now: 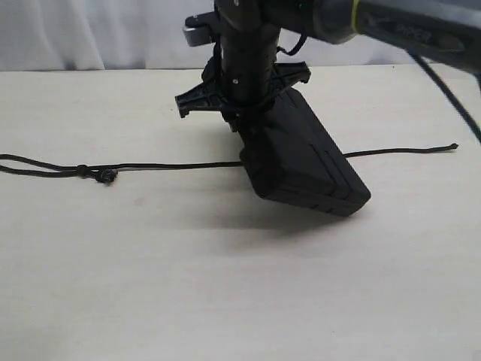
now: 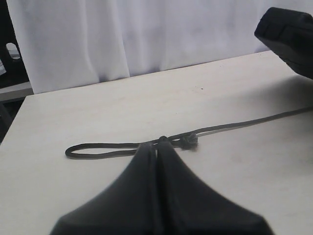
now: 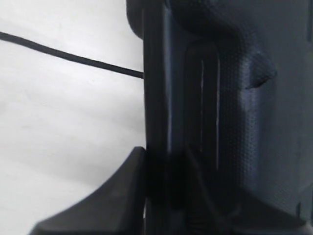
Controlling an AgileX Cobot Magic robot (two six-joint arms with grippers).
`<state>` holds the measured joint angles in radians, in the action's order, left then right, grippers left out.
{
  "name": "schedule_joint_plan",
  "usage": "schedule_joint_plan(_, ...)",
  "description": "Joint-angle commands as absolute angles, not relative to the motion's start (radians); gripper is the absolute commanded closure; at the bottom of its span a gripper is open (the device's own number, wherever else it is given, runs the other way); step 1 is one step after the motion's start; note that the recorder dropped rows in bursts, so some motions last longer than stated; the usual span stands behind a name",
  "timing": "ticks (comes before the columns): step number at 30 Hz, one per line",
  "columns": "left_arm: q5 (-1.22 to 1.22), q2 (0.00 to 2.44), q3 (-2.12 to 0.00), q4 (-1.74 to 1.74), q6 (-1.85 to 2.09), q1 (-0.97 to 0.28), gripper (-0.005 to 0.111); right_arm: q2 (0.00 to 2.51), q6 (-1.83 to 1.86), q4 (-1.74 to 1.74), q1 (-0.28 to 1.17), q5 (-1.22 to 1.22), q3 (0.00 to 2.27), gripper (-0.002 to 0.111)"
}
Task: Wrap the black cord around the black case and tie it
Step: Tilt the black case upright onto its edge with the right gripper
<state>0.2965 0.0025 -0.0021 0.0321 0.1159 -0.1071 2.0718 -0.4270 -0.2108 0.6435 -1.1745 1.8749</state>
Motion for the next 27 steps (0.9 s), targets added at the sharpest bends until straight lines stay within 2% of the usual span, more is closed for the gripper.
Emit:
schedule_joint_plan(1, 0.285, 0.000, 0.000, 0.040, 0.115, -0.117, 0.107, 1.991, -0.362, -0.147, 0.585, -1.179, 1.884, 0.104)
schedule_joint_plan(20, 0.285, 0.000, 0.000, 0.040, 0.115, -0.117, 0.107, 1.943, -0.090, 0.490, 0.334, -1.149, 1.825, 0.104)
schedule_joint_plan(27, 0.285, 0.000, 0.000, 0.040, 0.115, -0.117, 0.107, 1.943, -0.086, 0.405, 0.280, -1.153, 1.764, 0.104)
